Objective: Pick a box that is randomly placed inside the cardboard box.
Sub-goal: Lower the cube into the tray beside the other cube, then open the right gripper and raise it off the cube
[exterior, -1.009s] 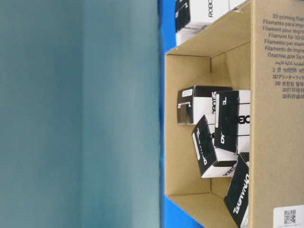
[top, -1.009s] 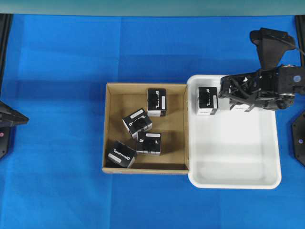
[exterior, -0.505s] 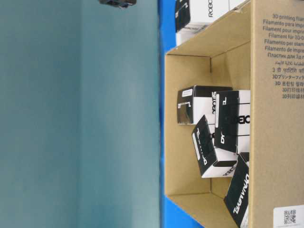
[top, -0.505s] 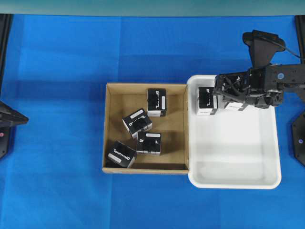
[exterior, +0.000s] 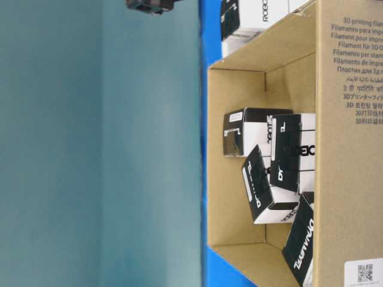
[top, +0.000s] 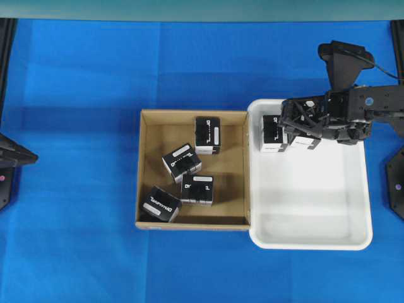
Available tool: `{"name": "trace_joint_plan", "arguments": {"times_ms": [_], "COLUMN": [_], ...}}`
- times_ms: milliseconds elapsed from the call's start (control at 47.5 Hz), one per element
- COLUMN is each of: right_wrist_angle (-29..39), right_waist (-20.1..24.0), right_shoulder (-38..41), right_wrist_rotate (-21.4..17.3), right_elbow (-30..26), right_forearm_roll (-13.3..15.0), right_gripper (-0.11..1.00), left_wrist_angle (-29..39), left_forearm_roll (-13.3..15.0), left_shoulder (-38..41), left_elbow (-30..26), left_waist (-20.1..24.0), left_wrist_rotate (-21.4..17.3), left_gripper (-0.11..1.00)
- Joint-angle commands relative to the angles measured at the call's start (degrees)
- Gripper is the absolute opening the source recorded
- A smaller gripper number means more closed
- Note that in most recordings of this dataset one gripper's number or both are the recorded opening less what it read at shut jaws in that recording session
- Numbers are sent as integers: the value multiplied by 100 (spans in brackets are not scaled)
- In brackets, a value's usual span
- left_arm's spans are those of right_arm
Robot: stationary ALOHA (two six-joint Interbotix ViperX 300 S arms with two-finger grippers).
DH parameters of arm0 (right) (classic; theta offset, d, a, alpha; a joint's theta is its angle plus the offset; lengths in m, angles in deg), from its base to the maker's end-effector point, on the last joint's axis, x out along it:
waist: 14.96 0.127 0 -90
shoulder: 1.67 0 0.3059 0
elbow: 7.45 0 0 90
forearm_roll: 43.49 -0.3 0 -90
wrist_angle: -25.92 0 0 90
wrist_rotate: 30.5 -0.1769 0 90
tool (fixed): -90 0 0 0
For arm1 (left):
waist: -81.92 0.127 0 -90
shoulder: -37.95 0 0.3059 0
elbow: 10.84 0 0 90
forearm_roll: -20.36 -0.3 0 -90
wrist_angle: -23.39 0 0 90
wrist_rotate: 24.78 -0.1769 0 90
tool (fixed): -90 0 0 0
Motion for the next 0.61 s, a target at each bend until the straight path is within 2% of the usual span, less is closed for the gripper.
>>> {"name": "trace_joint_plan", "arguments": {"times_ms": [0, 168, 231, 379, 589], "right_wrist_angle": [123, 562, 536, 0, -1327], "right_waist": [62, 185, 264, 483, 765], "right_shoulder": [-132, -527, -738, -1090, -1283], "right_wrist_rotate": [18, 62, 185, 747, 1687], "right_elbow": [-149, -387, -501, -729, -844], "right_forearm_roll": [18, 18, 105, 185, 193], "right_gripper": [95, 95, 95, 95, 95], "left_wrist_angle": [-35, -35, -35, -35, -35], "left_forearm_roll": [-9, -9, -9, -9, -9], "left_shoulder": [53, 44, 44, 44, 44], "left_elbow": [-70, -79, -79, -70, -70], "left_waist": [9, 9, 9, 9, 9], "left_wrist_rotate": [0, -9, -9, -9, -18], "left_gripper": [-7, -7, -7, -7, -7]}}
